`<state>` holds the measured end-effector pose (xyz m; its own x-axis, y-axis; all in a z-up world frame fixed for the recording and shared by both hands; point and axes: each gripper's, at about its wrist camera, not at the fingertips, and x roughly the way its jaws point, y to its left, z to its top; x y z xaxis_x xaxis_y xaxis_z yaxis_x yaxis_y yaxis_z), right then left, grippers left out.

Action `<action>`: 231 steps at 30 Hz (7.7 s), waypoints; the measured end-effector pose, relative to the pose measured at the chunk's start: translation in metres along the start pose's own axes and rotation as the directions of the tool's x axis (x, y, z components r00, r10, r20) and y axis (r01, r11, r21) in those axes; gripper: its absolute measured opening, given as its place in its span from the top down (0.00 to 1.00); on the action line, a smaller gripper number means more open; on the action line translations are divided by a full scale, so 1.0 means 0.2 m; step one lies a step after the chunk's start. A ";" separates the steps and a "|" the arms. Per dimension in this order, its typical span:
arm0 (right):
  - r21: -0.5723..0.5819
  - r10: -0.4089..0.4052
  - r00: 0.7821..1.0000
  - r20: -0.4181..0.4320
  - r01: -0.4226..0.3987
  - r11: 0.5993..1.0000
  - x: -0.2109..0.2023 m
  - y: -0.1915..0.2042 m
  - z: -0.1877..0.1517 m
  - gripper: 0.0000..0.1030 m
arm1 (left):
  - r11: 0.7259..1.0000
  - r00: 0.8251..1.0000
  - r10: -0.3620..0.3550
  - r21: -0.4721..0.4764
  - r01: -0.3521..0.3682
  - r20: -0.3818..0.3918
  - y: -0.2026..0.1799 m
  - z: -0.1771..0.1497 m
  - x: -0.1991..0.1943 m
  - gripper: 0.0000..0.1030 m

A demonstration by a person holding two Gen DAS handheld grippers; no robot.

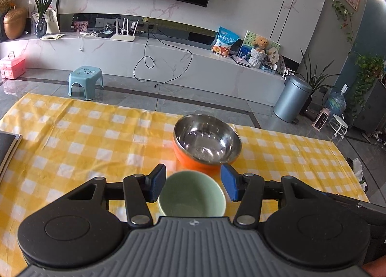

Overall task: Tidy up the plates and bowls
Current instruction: 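Move both tools to the orange steel bowl and grip its rim, then lift the orange bowl with both tools and carry it over the blue bowl, then lower the orange bowl into the blue bowl and open both tools, then move both tools to the pale green bowl and grip its rim, then lift the green bowl with both tools and carry it over the orange bowl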

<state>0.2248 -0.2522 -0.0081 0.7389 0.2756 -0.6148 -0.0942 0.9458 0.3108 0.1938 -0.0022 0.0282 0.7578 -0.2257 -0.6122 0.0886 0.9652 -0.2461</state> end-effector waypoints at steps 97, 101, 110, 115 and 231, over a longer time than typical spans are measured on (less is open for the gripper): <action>0.309 -0.057 0.998 -0.033 0.064 0.949 -0.83 -0.30 -0.52 0.88 | 0.948 0.991 -0.110 -0.309 0.082 -0.074 -0.26 -0.68 -0.53 0.86; 0.304 -0.076 0.996 -0.041 0.085 0.949 -0.80 -0.30 -0.54 0.88 | 0.949 0.990 -0.102 -0.309 0.068 -0.095 -0.27 -0.70 -0.50 0.86; 0.304 -0.086 0.994 -0.068 0.103 0.947 -0.73 -0.34 -0.56 0.89 | 0.949 0.987 -0.100 -0.309 0.057 -0.125 -0.27 -0.72 -0.45 0.85; 0.309 -0.090 0.993 -0.080 0.110 0.945 -0.70 -0.36 -0.57 0.89 | 0.955 0.985 -0.099 -0.293 0.054 -0.142 -0.29 -0.72 -0.42 0.84; 0.193 0.119 0.964 -0.239 -0.073 0.978 -0.09 0.00 -0.02 0.92 | 0.990 0.993 0.009 -0.140 -0.026 -0.119 -0.04 -0.16 -0.17 0.90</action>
<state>0.2093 -0.2564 0.0008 0.5410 0.4195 -0.7289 -0.0171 0.8720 0.4892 0.1469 -0.0069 0.0267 0.6767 -0.2308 -0.6992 -0.0222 0.9428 -0.3327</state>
